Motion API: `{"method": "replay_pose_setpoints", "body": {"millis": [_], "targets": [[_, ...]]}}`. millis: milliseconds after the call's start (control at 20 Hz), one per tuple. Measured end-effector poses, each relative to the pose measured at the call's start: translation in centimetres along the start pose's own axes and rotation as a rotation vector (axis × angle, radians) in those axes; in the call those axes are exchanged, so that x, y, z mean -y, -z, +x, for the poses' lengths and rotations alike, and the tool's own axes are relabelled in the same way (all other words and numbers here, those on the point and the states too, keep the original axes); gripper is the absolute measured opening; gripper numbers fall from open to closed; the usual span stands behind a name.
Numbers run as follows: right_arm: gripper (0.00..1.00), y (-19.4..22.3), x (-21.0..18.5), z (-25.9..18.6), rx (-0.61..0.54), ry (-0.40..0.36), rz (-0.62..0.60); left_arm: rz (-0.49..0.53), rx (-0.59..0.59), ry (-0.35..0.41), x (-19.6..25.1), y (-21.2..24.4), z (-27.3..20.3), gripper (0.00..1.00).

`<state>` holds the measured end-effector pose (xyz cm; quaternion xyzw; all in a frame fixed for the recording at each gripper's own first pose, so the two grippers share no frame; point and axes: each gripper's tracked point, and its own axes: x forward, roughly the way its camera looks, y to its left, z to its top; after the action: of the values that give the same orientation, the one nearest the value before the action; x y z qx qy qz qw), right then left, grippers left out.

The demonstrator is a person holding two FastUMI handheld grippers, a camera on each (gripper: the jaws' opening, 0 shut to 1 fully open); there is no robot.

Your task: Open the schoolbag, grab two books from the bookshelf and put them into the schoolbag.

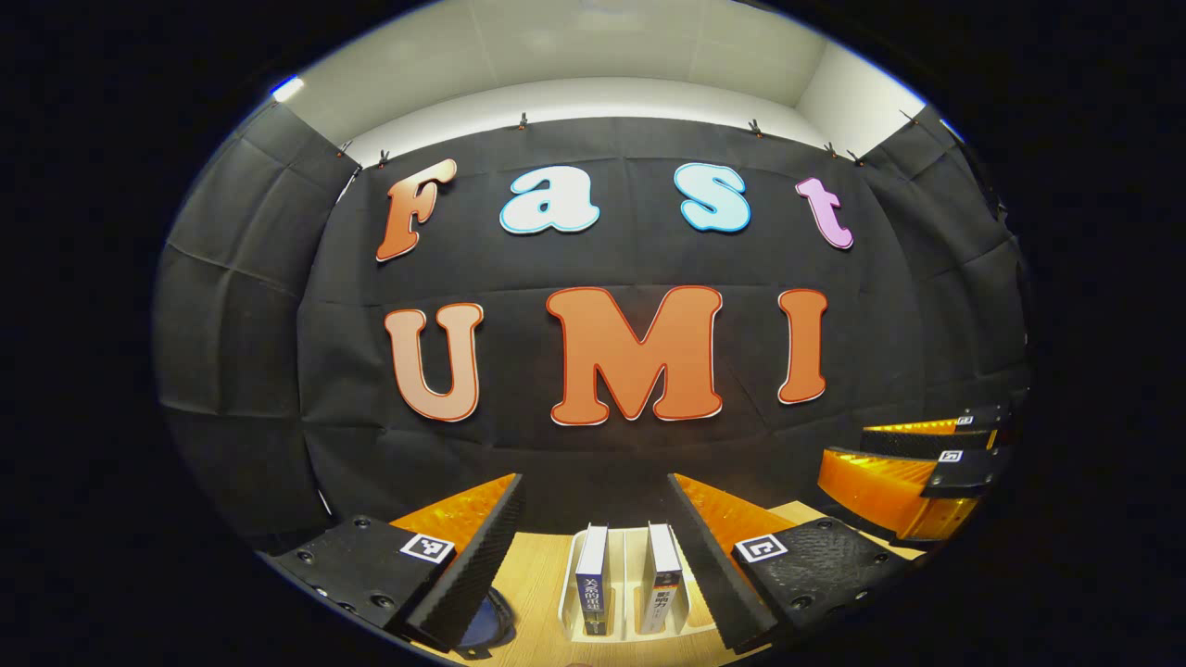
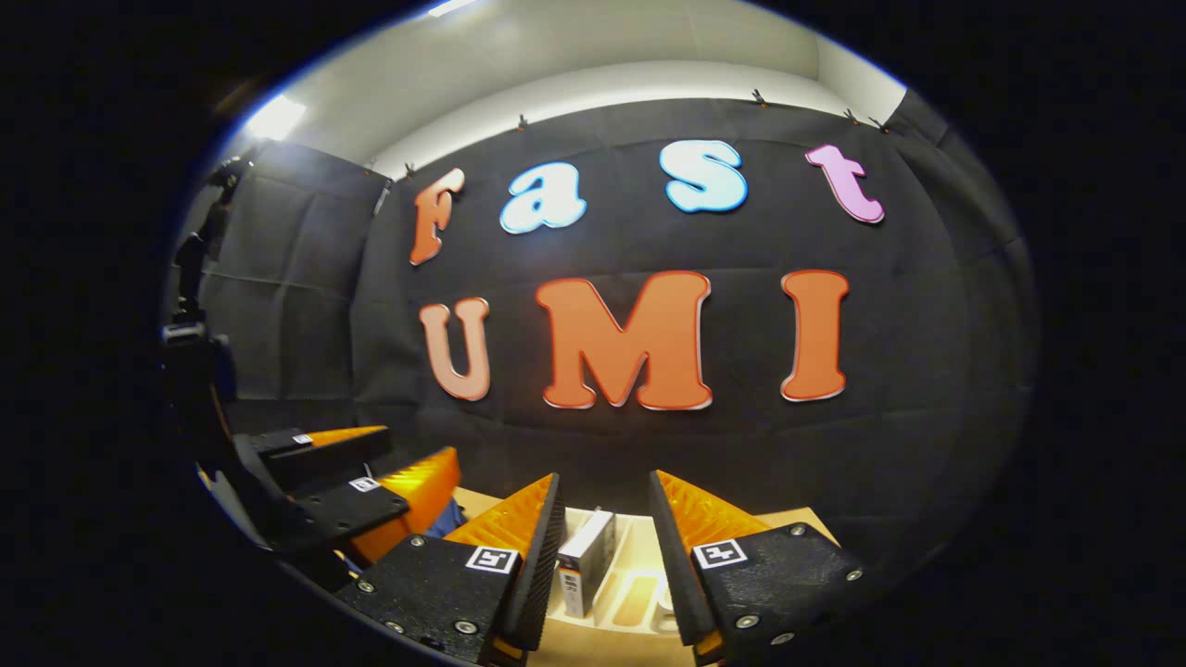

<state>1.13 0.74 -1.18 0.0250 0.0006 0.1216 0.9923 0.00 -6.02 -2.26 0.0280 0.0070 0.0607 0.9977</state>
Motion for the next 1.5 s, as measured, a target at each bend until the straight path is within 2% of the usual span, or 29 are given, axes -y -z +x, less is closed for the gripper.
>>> {"method": "replay_pose_setpoints", "body": {"millis": [100, 200, 250, 300, 350, 450, 700, 1050, 1250, 1500], "targets": [[0.47, 0.5, -0.3, 0.4, -0.019, 0.000, 0.015, -0.003, 0.005, -0.008, -0.3, -0.1, 0.1, 0.95], [0.48, 0.9, 0.3, 0.7, -0.031, 0.021, -0.020, -0.006, 0.000, -0.012, -0.4, 0.2, 0.1, 0.94], [0.43, 1.2, -0.1, 0.7, -0.028, 0.003, -0.024, -0.009, -0.002, -0.012, -0.4, 0.2, 0.0, 0.95], [0.61, 0.8, -0.6, 0.6, -0.012, -0.015, -0.019, -0.009, -0.003, -0.012, -0.4, 0.3, 0.0, 0.95], [0.89, 0.3, -0.8, 0.5, 0.005, -0.019, -0.023, -0.008, -0.003, -0.012, -0.5, 0.3, 0.0, 0.95], [0.94, 0.0, -0.8, 0.5, 0.030, -0.022, -0.043, -0.004, -0.001, -0.013, -0.3, 0.4, -0.2, 0.95], [0.94, 1.1, -1.6, 1.0, 0.024, -0.026, -0.058, 0.045, 0.004, -0.032, -1.0, 1.4, -0.8, 0.94], [0.94, 3.1, -2.9, 3.1, -0.026, 0.105, -0.051, 0.022, -0.038, 0.043, -5.0, 3.8, 1.5, 0.93], [0.94, 4.2, -4.3, 4.6, -0.054, 0.156, -0.046, 0.034, -0.134, 0.058, -9.3, 8.0, 2.8, 0.94], [0.94, 5.4, -5.9, 5.7, -0.091, 0.169, -0.077, 0.106, -0.290, 0.062, -14.3, 15.1, 2.5, 0.94]]}}
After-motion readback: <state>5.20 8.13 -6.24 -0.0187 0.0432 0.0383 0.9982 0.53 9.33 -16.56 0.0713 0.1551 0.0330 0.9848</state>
